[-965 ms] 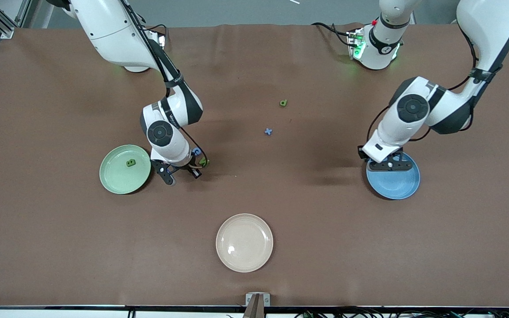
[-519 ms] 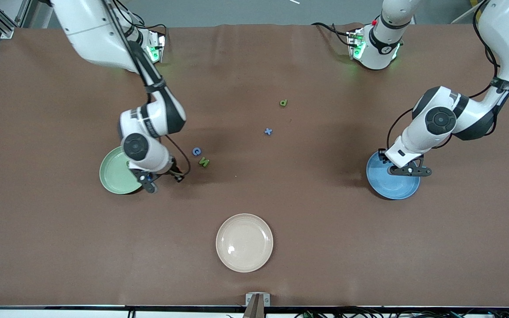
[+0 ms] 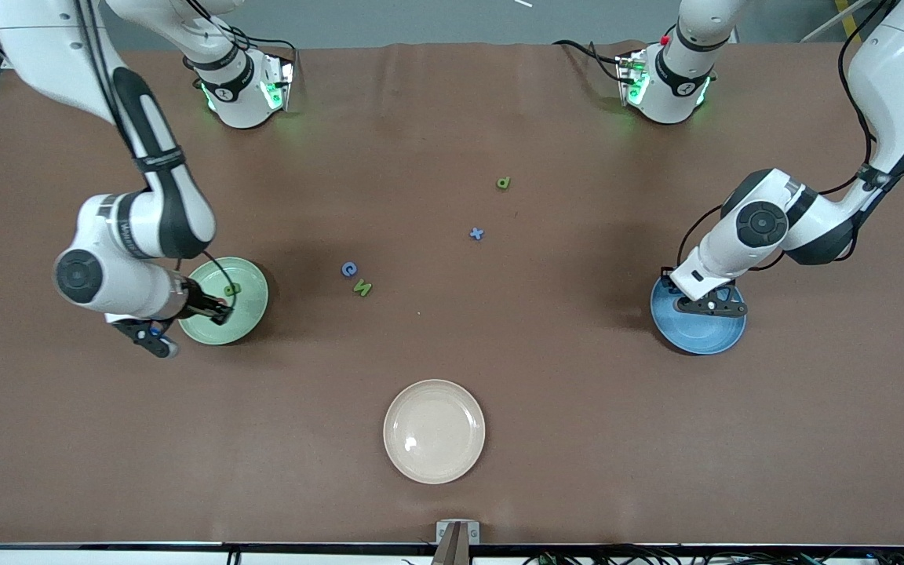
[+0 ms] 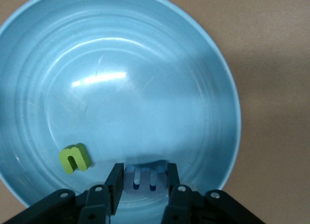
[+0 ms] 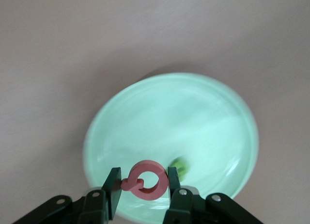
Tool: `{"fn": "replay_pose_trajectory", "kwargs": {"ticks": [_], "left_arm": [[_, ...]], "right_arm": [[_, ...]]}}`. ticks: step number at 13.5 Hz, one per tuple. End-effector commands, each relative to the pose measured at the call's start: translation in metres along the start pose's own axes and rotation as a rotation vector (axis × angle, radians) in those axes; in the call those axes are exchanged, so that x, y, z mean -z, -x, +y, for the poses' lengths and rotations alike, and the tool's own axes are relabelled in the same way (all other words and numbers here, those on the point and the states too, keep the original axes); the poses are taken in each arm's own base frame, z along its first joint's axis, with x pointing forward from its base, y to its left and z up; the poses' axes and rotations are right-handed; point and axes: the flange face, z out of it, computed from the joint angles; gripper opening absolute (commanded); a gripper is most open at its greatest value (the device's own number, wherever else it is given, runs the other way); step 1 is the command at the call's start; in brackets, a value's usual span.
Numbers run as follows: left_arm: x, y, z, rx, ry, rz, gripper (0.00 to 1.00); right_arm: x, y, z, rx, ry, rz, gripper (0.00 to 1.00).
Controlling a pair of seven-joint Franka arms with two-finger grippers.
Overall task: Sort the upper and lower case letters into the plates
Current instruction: 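Drop the m in the blue plate while the right gripper places q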
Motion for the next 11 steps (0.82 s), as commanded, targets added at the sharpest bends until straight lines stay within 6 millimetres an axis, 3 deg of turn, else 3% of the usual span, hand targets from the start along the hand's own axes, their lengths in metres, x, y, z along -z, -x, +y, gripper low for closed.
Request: {"fn": "replay_pose_trajectory", "kwargs": {"ticks": [1,6,7,8,9,11], "left_arm": [[-0.002,-0.002,-0.003,0.006,-0.012,0.013,0.2],[-0.002,-0.002,-0.004,0.005,-0.013,0.012,0.21],[-0.002,-0.002,-0.005,0.008,-0.013,0.013,0.3],[-0.001,-0.003,-0.006,0.003,-0.016,0.016,0.57],[0.001,-0.003,-0.007,0.005,-0.019,0.018,0.99],[0.009,-0.007,-0.009,0.016,-0.035,0.033,1.0]], "right_arm": [[-0.009,-0.002,0.027,0.062,-0.01,0.001,0.0],[-0.049,0.008,0.051,0.08,-0.02,0.042,0.0],[-0.053,0.01,0.051,0.082,-0.02,0.045,0.0],[-0.057,0.01,0.052,0.08,-0.019,0.044,0.01],[-0.059,0.011,0.053,0.08,-0.018,0.046,0.01],[-0.061,0.012,0.054,0.079,-0.023,0.057,0.03]]}}
